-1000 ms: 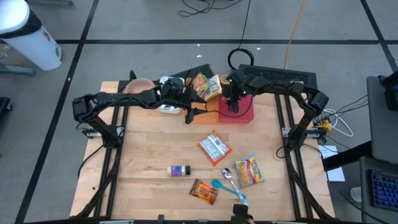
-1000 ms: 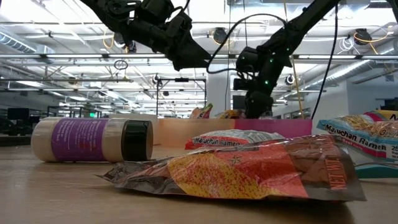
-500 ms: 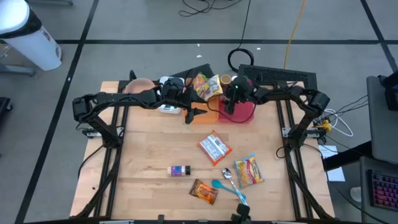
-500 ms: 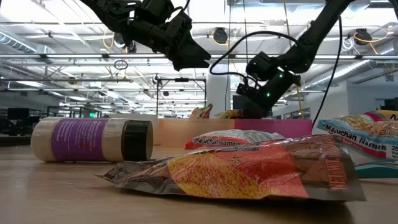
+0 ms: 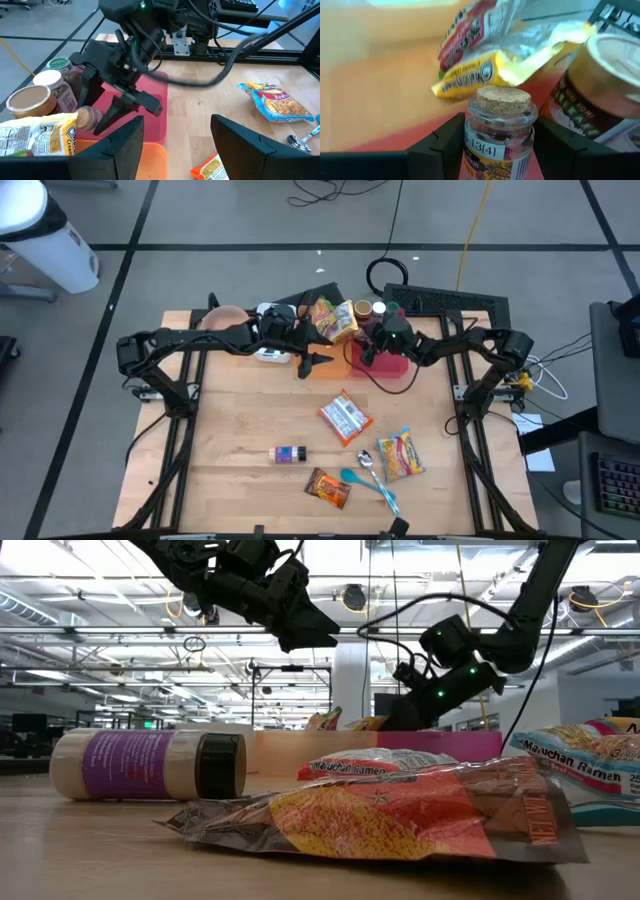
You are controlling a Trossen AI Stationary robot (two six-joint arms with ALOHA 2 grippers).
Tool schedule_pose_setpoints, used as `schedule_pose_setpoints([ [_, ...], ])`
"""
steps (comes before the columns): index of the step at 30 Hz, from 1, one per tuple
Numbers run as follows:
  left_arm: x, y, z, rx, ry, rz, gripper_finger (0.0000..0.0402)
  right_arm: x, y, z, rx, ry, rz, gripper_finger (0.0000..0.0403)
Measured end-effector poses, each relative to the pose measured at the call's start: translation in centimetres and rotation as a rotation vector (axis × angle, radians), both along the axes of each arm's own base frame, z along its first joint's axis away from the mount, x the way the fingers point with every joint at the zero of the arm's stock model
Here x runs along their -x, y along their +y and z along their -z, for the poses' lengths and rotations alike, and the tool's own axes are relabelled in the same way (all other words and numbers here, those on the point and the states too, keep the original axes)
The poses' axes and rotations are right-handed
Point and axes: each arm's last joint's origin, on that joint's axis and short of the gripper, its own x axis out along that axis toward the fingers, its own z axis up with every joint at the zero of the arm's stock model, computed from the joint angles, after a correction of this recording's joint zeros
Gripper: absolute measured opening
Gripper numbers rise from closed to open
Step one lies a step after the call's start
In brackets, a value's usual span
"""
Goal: Pick & Place Food Item
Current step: Adjust the brown seasoning bottle in the red bin
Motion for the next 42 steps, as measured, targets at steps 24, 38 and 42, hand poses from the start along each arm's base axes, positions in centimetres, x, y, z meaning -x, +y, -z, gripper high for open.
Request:
schedule_pose_setpoints([
  [24, -0.1, 0.0, -0.2, -0.005, -0.021, -0.001, 0.0239, 0.0, 0.1, 0.4, -0.004, -0.019, 0.056, 0.0182],
  [38, -0.1, 0.0, -0.2, -0.002, -0.019, -0.002, 0.0239, -0.6, 0.0, 1.6, 0.010, -0.038, 0.066, 0.0182],
  [42, 0.0, 0.0, -0.1, 0.002, -0.014, -0.003, 0.0239, -0.6, 0.0, 1.6, 0.015, -0.040, 0.067, 0.0182],
])
